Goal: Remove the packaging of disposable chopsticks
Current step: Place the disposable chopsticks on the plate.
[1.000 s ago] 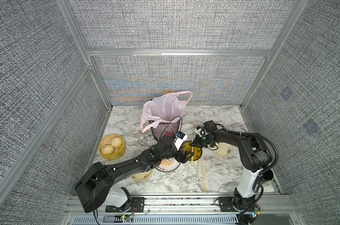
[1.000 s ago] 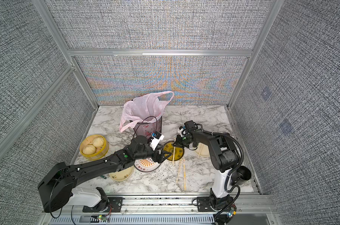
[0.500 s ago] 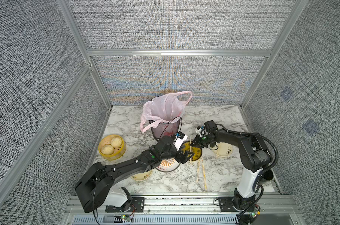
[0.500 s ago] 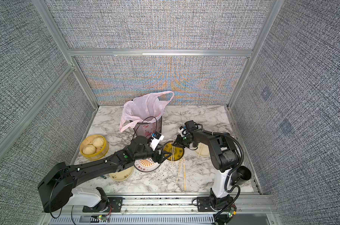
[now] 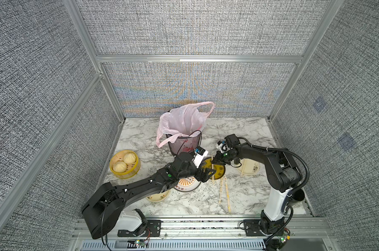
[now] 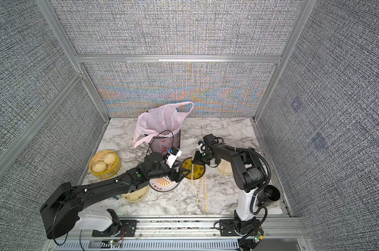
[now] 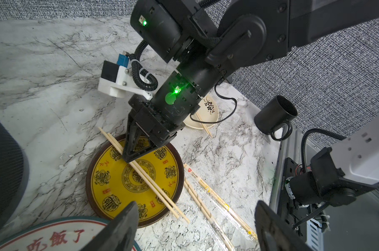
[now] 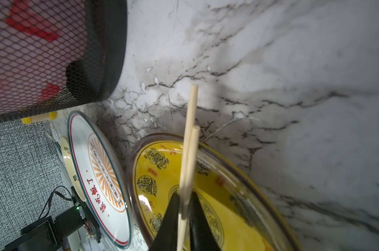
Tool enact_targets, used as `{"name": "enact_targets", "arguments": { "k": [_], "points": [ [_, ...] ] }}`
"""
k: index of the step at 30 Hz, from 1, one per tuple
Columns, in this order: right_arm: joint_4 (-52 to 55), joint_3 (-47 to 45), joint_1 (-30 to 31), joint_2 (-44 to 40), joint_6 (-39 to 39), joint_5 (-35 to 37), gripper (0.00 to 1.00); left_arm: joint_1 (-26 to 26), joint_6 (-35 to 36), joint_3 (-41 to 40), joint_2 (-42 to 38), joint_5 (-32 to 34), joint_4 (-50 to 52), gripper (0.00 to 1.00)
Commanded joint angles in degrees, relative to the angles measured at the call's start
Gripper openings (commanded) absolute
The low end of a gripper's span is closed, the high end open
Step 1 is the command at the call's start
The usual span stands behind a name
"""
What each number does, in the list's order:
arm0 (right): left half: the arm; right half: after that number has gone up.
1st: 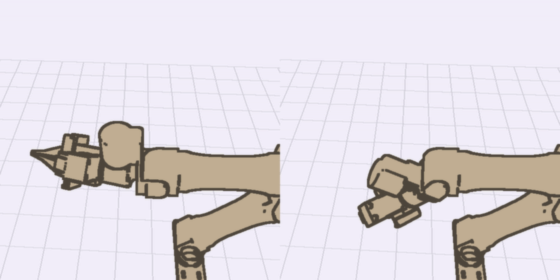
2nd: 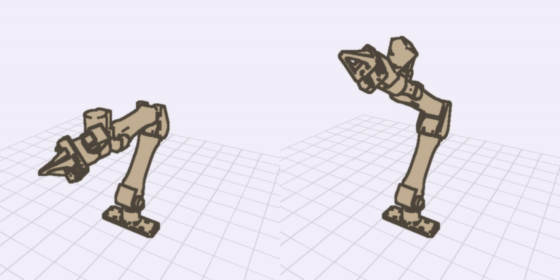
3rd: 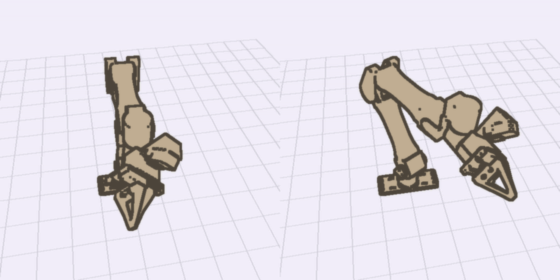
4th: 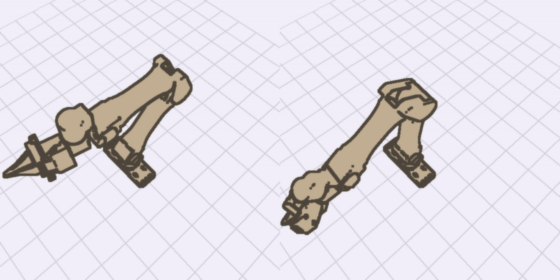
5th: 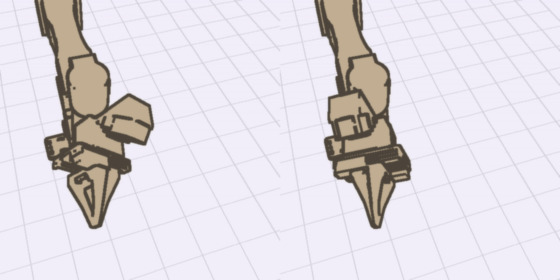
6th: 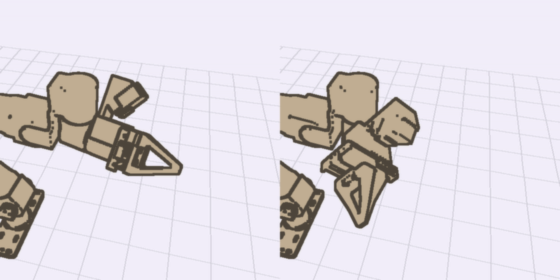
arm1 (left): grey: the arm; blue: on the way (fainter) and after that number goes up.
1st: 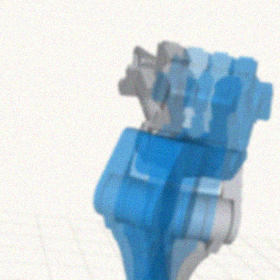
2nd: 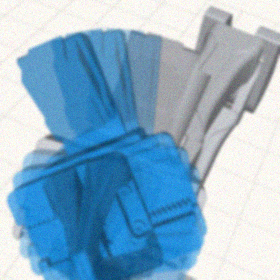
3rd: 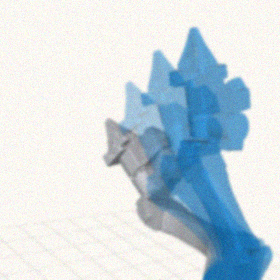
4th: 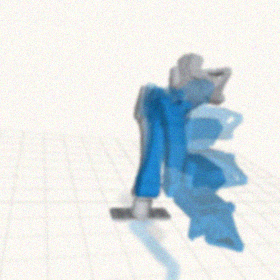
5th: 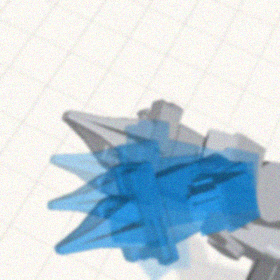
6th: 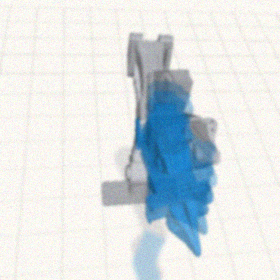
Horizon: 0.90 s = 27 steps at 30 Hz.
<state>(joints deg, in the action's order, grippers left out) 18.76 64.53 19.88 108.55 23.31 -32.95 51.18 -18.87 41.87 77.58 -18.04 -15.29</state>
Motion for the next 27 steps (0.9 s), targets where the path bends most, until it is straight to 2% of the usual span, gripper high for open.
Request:
{"name": "enact_targets", "arguments": {
  "k": [1,5,16,23,27],
  "points": [
    [1.79,0.42,0.28,-0.45,-1.0,1.57,0.13,0.0,0.4,0.06,0.03,0.03,-1.25,0.83],
    [1.94,0.42,0.6,-0.58,-1.25,1.84,0.14,-0.04,0.28,-0.03,0.11,0.02,-1.41,0.83],
    [1.08,-1.13,1.44,-4.4,-0.99,2.31,0.26,-0.05,0.27,-0.21,0.29,0.2,-1.55,0.83],
    [-0.31,-7.08,1.83,-11.43,-0.2,5.27,0.33,-0.04,0.05,-1.42,-0.62,1.25,-1.81,0.83],
    [-1.44,-12.17,2.29,-15.79,0.2,6.53,0.31,-0.03,-0.11,-2.51,-1.75,1.57,-2.01,0.83]
  ]
}}
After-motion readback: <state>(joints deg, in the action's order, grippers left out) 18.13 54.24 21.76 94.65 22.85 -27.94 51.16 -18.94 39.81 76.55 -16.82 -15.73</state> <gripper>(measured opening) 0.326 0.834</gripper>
